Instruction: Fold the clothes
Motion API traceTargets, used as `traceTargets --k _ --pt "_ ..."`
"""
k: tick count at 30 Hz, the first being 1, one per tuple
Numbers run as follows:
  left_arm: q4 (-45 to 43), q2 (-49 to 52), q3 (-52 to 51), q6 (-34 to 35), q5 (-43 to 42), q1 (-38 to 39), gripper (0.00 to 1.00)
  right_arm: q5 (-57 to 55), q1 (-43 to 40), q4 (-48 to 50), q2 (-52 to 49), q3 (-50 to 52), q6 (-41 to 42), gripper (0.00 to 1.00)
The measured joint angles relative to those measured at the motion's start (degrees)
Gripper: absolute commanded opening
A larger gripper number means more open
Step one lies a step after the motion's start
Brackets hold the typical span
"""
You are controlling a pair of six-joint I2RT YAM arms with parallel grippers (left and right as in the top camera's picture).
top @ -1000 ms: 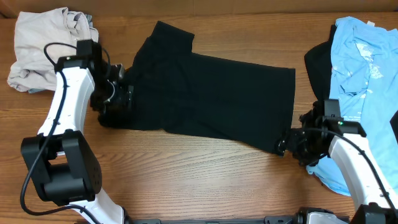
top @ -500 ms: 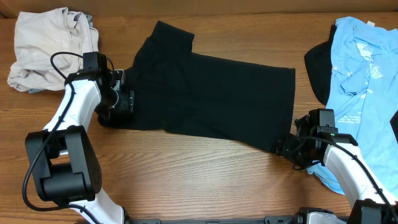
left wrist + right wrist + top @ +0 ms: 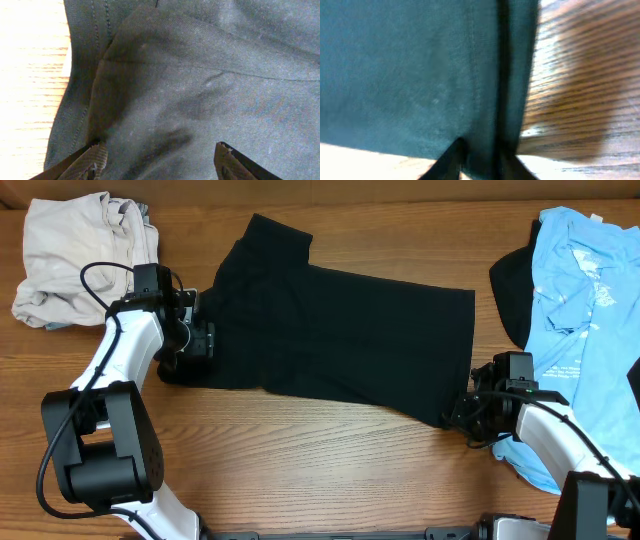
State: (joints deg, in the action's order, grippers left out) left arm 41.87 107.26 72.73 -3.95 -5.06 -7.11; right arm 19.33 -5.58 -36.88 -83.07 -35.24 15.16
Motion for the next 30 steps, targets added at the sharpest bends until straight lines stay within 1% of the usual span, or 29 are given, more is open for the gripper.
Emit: traceTargets --k 2,5,8,12,15,18,22,24,27,30 --pt "0.0 0.0 0.0 0.0 0.0 0.0 0.72 -0.5 0.0 0.0 -0.4 0.0 0.8 0.04" --pt "0.0 0.0 0.0 0.0 0.4 0.0 0.73 -1.4 0.0 -1.9 -0.5 -0.5 1.7 0.04" --pt "0.0 0.0 0.0 0.0 1.2 0.0 0.73 -3.4 0.0 -7.0 -1.0 -2.3 2.1 0.04" --pt "-0.2 0.0 0.0 0.0 2.8 0.0 0.73 -6.7 -0.1 -13.0 -1.2 -6.7 2.3 0.04" --pt "-0.2 0.0 0.0 -0.2 4.1 0.0 0.73 -9.4 -0.1 -15.5 -1.2 -10.1 2.2 0.05" --pt "-0.2 0.0 0.0 -0.8 4.6 0.0 0.73 -12.0 -0.1 -17.4 -1.2 -11.7 1.8 0.17" --pt "-0.3 0.0 0.0 -1.0 5.8 0.0 0.73 -16.1 -0.4 -20.3 -1.2 -11.9 1.9 0.37" --pt "-0.4 0.0 0.0 -1.0 6.1 0.0 0.73 -17.7 -0.4 -20.7 -1.2 -11.9 2.3 0.41" --pt "0.4 0.0 0.1 -1.0 6.2 0.0 0.73 -18.9 -0.4 -22.3 -1.3 -13.0 2.7 0.44" --pt "5.0 0.0 1.7 -1.0 5.6 0.0 0.73 -19.1 -0.4 -25.7 -1.6 -17.6 2.7 0.47"
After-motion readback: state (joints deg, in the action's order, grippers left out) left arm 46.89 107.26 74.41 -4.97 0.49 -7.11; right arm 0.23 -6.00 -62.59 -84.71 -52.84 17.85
